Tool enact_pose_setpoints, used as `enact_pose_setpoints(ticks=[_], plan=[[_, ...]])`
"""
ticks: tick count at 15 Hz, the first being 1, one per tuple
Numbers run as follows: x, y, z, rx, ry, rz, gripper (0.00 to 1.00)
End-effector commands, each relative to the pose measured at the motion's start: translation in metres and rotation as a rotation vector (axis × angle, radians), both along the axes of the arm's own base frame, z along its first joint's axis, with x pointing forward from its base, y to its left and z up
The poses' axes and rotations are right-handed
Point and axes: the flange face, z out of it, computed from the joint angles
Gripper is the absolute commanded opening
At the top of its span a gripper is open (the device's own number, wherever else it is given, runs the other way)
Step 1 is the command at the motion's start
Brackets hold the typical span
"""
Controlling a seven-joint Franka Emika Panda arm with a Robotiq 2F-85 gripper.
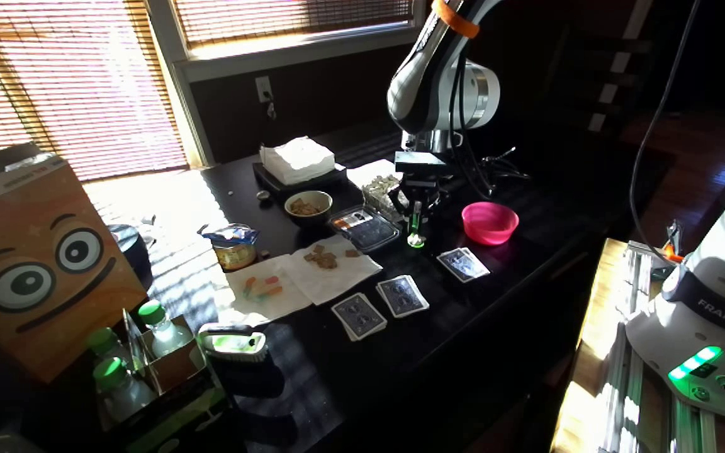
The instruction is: Place some grains on the spoon, empty them into the container with grains and then place the spoon back
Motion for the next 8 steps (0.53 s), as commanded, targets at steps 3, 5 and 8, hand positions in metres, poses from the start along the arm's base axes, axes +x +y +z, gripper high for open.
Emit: enact_pose_setpoints(ticks=[3, 5, 8], plan=[[-0.009, 0.009, 0.021, 0.071, 0.054, -0.018, 0.04], [-0.01, 0.011, 0.027, 0.075, 0.06, -0.015, 0.04], [-0.014, 0.015, 0.04, 0.091, 0.057, 0.011, 0.04]])
